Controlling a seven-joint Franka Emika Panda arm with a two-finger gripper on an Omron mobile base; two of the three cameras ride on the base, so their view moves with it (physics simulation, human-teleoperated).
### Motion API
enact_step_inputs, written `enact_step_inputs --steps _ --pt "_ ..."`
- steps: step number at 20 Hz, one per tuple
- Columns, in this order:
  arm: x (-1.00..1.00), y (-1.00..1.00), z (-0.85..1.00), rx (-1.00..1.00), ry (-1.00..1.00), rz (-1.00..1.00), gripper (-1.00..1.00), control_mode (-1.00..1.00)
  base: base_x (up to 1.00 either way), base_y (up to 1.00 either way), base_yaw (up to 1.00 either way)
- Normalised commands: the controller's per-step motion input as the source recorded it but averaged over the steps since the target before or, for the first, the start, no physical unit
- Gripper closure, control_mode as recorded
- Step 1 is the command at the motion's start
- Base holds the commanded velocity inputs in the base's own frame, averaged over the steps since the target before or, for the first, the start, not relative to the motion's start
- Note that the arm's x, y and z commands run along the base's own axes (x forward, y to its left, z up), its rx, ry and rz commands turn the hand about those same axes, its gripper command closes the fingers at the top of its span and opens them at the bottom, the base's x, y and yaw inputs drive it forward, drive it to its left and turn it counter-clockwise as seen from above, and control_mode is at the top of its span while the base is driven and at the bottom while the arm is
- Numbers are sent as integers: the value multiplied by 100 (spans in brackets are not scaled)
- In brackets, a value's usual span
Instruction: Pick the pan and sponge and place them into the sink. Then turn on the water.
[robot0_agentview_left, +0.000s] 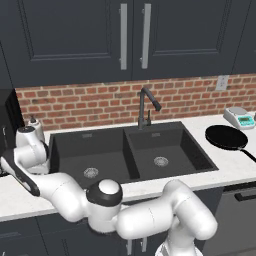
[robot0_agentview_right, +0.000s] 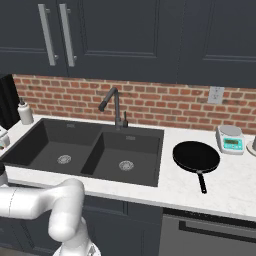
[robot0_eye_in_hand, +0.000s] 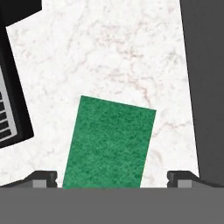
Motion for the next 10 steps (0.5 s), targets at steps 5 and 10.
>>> enact_step_inputs --steps 5,10 --pt "15 20 -9 -1 0 0 -100 -100 0 0 0" --pt "9 11 -19 -3 0 0 -100 -100 0 0 0"
